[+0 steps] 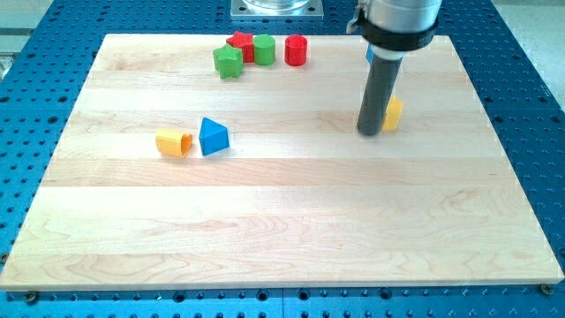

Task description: Slide the hexagon to the top right side of the board

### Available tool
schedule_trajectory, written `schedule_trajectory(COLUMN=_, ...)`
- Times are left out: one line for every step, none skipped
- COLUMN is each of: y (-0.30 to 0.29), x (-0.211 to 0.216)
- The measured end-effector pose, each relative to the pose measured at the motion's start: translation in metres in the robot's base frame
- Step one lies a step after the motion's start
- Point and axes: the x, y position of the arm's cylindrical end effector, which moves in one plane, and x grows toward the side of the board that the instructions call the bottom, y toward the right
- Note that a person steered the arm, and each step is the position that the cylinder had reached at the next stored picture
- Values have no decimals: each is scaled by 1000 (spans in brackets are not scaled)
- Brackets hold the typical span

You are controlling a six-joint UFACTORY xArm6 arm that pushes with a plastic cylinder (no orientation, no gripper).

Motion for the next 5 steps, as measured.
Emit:
schedule_trajectory(y=23, x=-42)
schedule_trajectory(y=13, x=-11)
schedule_trajectory(y=42, x=-2)
schedule_trajectory(y=66, x=-43)
schedule_trajectory(y=74, x=-29)
